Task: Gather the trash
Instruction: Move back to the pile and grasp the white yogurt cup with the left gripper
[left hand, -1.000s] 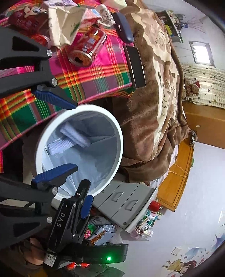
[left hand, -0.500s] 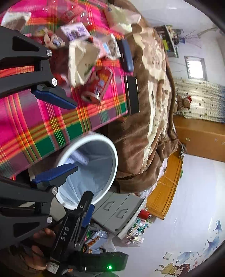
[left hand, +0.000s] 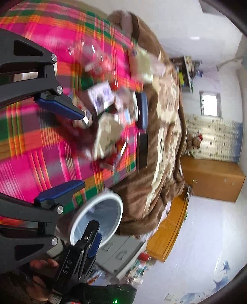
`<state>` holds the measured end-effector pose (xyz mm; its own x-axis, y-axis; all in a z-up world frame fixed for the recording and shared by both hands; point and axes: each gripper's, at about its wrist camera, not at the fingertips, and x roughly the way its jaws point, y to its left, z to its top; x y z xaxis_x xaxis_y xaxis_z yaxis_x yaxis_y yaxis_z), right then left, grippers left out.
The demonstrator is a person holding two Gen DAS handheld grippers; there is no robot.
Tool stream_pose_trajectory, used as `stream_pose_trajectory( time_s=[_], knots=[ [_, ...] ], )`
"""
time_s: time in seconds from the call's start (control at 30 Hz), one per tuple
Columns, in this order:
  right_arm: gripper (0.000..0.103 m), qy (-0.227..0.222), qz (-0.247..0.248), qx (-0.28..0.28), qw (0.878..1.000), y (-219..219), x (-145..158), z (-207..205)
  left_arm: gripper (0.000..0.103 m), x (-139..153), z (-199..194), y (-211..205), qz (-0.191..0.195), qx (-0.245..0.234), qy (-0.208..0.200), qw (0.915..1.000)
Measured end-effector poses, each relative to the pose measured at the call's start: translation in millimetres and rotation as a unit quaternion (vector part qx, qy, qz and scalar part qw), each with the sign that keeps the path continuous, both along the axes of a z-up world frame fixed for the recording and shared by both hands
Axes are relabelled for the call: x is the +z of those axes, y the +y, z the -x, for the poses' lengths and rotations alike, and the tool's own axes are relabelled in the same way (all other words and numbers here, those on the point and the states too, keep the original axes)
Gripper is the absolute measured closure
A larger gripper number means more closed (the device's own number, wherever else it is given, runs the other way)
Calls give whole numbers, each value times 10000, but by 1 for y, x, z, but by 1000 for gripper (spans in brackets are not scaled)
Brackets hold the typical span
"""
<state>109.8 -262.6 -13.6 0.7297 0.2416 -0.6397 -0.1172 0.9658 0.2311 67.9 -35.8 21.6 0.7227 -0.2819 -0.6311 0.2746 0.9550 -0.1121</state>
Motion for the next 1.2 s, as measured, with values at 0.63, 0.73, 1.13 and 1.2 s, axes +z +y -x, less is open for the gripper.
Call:
stream_pose_trajectory(
  time_s=[0.63, 0.73, 1.13, 1.2],
  knots=[
    [41, 279, -64, 626, 9976, 85, -17, -2, 34, -40, 23, 111, -100, 968, 372, 9946],
    [41, 322, -105, 642, 9974, 93, -18, -4, 32, -47, 21, 114, -116, 943, 470, 9944],
    [41, 518, -211, 688, 9961, 117, -26, -15, 24, -76, 6, 119, 72, 833, 836, 9930],
    [41, 569, -302, 708, 9954, 122, -26, -19, 25, -77, 6, 126, 150, 889, 810, 9926]
  ],
)
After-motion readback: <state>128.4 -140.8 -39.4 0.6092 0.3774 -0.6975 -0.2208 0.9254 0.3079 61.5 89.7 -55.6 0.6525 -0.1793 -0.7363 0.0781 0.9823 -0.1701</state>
